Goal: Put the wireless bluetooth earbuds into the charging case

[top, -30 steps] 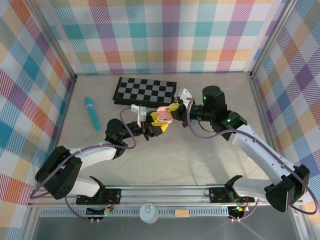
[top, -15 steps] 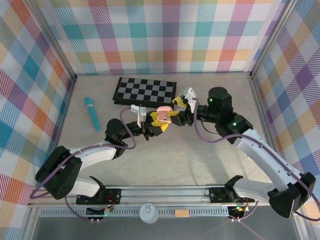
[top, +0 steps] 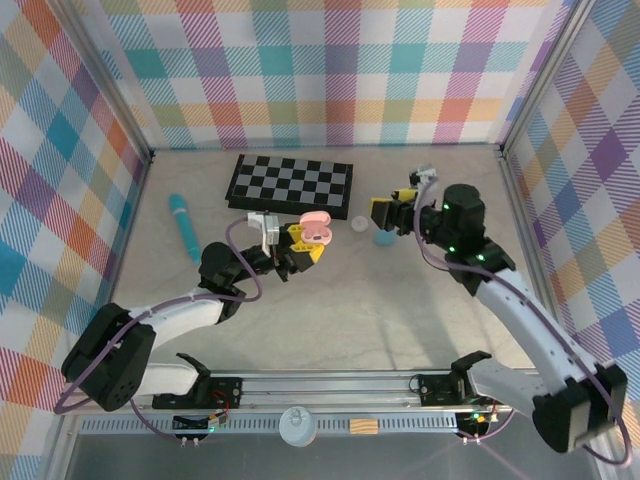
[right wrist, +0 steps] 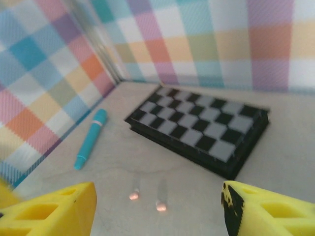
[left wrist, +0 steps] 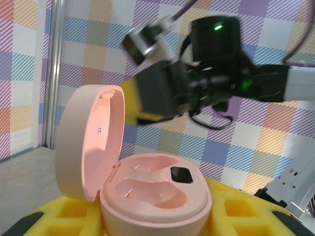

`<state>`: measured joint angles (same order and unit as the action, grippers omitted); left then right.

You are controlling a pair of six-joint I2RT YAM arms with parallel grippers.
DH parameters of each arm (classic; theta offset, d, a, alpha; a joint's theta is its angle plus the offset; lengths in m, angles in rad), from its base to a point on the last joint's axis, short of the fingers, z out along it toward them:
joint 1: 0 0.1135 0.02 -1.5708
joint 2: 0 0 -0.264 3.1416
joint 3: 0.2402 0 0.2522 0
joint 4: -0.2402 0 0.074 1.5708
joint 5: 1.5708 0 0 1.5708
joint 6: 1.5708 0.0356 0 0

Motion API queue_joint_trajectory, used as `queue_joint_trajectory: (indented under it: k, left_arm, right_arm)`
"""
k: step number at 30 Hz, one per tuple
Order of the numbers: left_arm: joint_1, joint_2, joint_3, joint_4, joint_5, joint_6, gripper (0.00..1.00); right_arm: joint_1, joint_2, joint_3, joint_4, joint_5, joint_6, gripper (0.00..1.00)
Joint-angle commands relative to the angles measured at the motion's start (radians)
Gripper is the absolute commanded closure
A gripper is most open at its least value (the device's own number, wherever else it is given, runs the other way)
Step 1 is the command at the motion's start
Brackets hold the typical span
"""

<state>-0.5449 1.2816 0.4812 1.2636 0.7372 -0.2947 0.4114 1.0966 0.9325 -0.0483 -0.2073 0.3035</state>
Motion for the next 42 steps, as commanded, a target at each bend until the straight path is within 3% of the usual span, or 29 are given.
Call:
queue_joint_trajectory:
  k: [1, 9, 18, 42]
  left_arm:
    - [0.021, -0.056, -0.025, 0.030, -0.014, 0.012, 0.67]
    - [0.028, -0.154, -0.038, -0.107, -0.020, 0.069, 0.67]
    - [0.028, -0.184, -0.036, -0.142, -0.021, 0.088, 0.67]
    - [0.031, -0.196, -0.032, -0.168, -0.025, 0.098, 0.67]
  right_arm:
    - [0.004, 0.116, -0.022, 0.030, 0.038, 0.278, 0.34]
    - [0.127, 0.488, -0.005, 0.145, 0.062, 0.639, 0.42]
    - [0.272, 0.771, 0.150, 0.199, 0.064, 0.761, 0.52]
    - [0.280, 0.997, 0.296, 0.240, -0.030, 0.837, 0.68]
